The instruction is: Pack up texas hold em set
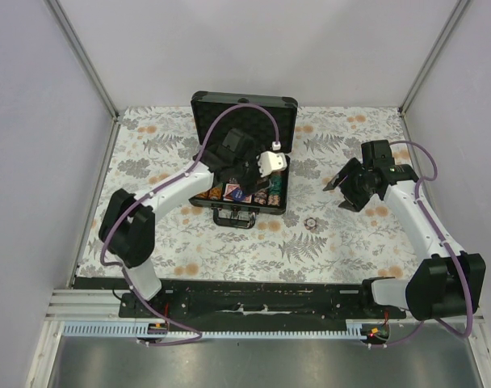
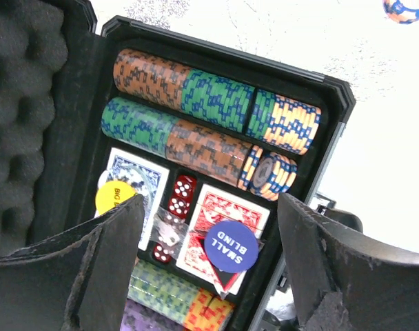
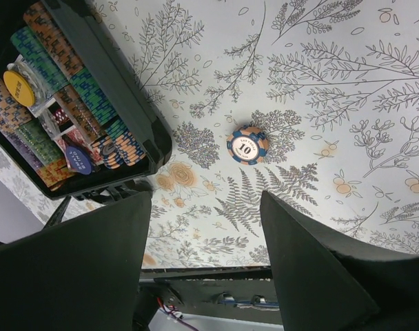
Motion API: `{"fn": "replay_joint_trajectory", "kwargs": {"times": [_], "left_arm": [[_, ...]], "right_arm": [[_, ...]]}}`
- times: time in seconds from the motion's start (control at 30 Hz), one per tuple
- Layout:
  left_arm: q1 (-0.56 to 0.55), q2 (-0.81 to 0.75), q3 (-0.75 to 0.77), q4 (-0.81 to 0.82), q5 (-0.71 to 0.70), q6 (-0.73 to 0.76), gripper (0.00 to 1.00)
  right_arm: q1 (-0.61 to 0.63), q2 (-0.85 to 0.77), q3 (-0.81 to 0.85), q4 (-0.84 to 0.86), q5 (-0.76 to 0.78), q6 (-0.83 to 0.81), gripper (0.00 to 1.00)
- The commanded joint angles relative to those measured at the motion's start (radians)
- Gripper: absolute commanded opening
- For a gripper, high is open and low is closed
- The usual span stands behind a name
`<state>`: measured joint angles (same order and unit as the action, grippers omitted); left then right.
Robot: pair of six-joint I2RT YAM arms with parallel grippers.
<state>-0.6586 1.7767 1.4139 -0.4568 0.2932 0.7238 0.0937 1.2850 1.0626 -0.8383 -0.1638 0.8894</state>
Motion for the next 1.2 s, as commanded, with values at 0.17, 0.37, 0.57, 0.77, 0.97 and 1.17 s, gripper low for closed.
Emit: {"fn": "replay_joint_trajectory", "kwargs": {"times": [0.17, 0.37, 0.57, 0.77, 0.97, 1.17], "left_arm": [[-0.001, -0.264, -0.203, 0.260, -0.048, -0.250, 0.90], [0.005, -0.411, -0.305, 0.328, -0.227, -0.389, 0.91], [0.025, -0.442, -0.280, 0.216, -0.454, -0.607, 0.92], [0.027, -0.467, -0.295, 0.153, -0.511, -0.712, 0.93], [0.036, -0.545, -0.369, 0.207, -0.482, -0.811, 0.93], [0.048, -0.553, -0.375, 0.182, -0.437, -0.836, 0.77]], "right_arm": [[0.066, 0.060, 0.106, 0.028, 0.020, -0.176, 0.63], [0.233, 0.174, 0.207, 0.053, 0.044, -0.242, 0.58], [0.385, 0.318, 0.322, 0.102, 0.059, -0.319, 0.41], [0.506, 0.447, 0.424, 0.134, 0.084, -0.406, 0.22], [0.578, 0.571, 0.488, 0.142, 0.095, -0.448, 0.07], [0.607, 0.642, 0.528, 0.151, 0.101, -0.472, 0.00]]}}
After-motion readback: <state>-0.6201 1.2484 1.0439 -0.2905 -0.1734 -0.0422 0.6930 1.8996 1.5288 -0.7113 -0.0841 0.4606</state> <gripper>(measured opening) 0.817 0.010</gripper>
